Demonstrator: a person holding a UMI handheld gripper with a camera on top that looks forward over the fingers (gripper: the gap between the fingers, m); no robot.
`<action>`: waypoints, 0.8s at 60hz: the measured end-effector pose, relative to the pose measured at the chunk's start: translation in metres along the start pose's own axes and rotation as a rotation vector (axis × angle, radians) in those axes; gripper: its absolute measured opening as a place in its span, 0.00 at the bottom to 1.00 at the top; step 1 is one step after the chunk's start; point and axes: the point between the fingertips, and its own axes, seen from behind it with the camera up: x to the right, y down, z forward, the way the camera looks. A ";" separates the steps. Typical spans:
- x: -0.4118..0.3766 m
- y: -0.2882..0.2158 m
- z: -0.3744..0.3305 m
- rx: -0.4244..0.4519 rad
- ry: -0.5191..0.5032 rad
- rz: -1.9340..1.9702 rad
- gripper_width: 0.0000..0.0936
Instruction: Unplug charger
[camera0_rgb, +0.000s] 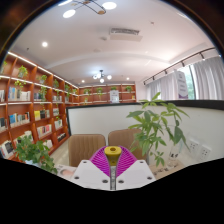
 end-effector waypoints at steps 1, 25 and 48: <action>0.003 -0.002 -0.005 0.005 0.004 0.007 0.05; 0.121 0.285 -0.013 -0.545 0.091 0.008 0.05; 0.113 0.335 -0.014 -0.685 0.063 0.040 0.18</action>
